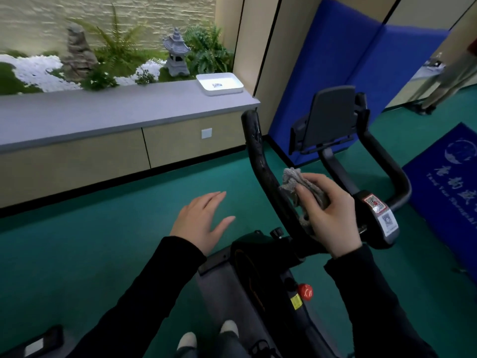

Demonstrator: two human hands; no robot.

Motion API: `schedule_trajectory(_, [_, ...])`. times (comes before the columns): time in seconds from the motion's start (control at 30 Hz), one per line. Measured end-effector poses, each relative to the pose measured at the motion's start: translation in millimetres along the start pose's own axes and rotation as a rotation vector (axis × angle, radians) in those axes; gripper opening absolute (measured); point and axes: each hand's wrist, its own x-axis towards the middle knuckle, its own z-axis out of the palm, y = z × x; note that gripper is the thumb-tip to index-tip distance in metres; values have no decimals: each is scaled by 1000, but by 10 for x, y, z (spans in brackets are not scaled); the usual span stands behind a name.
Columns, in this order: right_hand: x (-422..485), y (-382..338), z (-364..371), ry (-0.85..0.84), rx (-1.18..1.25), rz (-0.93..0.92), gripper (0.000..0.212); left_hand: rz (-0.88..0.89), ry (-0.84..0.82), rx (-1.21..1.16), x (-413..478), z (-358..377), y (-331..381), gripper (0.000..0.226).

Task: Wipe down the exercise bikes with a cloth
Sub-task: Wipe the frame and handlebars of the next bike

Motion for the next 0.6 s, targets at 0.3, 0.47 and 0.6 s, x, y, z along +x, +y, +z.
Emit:
schedule_trajectory(0.3, [786, -216, 247, -52, 8, -280, 15, -77, 159, -106, 415, -119, 166, 57])
schedule_trajectory(0.47, [1358, -329, 369, -70, -128, -487, 18, -125, 213, -226, 641, -54, 309, 55])
schedule_trajectory(0.6, [1708, -352, 517, -149, -190, -575, 17, -170, 243, -313, 748, 39, 387, 53])
